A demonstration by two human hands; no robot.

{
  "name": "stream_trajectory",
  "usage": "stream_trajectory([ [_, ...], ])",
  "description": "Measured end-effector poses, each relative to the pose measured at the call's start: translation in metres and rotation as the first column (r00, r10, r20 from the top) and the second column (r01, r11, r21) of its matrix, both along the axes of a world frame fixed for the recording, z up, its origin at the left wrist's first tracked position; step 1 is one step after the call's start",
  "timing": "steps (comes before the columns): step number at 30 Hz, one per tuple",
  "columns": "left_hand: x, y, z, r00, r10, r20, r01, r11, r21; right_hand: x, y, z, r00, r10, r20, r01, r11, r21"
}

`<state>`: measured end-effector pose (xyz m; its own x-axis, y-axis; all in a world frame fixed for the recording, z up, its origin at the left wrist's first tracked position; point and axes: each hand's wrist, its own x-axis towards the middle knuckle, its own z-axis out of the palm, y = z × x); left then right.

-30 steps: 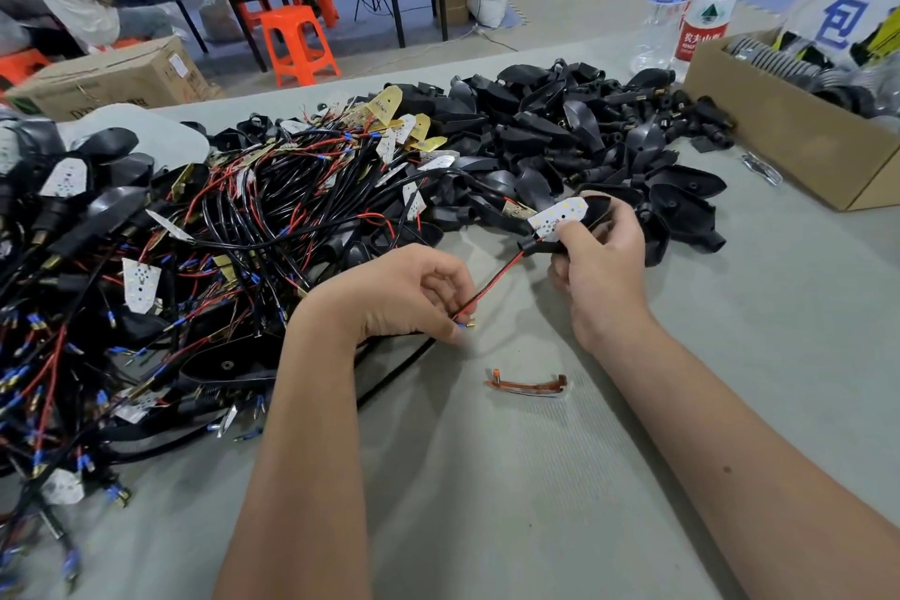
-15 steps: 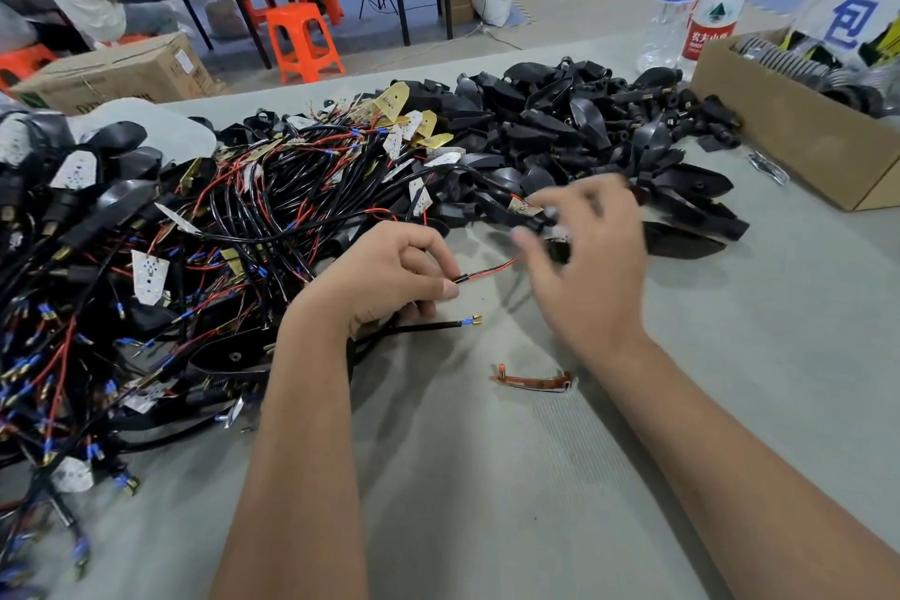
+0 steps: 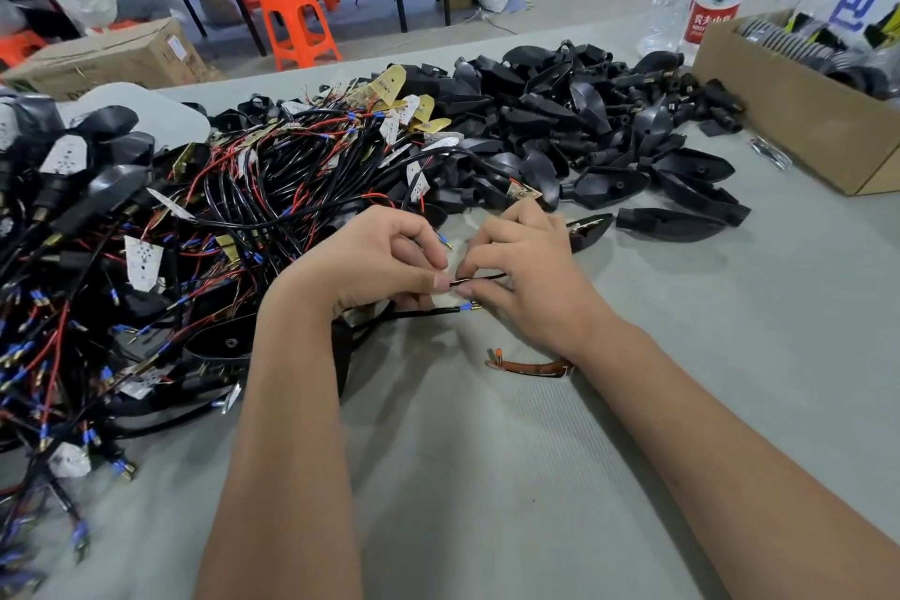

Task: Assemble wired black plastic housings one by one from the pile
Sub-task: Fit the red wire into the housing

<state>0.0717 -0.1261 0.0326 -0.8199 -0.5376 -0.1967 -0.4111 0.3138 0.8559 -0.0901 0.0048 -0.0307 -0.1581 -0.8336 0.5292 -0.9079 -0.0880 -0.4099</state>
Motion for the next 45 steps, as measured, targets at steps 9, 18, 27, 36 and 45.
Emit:
stream_trajectory([
  [9, 0.054, -0.036, 0.003, 0.928, 0.353, -0.119, -0.365, 0.925, -0.102, -0.01, 0.002, -0.005, 0.94, -0.325, 0.106, 0.335, 0.936, -0.105],
  [18, 0.047, -0.038, -0.012, 0.879, 0.398, -0.264, -0.404, 0.914, 0.031, -0.005, 0.0, -0.006, 0.972, -0.236, -0.014, 0.235, 0.971, -0.05],
  [27, 0.063, -0.053, -0.013, 0.593, 0.641, -0.488, -0.648, 0.739, 0.182, -0.022, 0.009, 0.001, 0.877, -0.474, -0.079, 0.471, 0.88, -0.054],
  [36, 0.052, -0.056, -0.019, 0.382, 0.748, -0.544, -0.783, 0.574, 0.239, -0.023, 0.012, 0.0, 0.93, -0.366, -0.025, 0.366, 0.93, -0.008],
  [45, 0.054, -0.055, -0.022, 0.286, 0.804, -0.522, -0.884, 0.432, 0.181, -0.025, 0.011, -0.001, 0.966, -0.257, 0.037, 0.257, 0.966, -0.002],
])
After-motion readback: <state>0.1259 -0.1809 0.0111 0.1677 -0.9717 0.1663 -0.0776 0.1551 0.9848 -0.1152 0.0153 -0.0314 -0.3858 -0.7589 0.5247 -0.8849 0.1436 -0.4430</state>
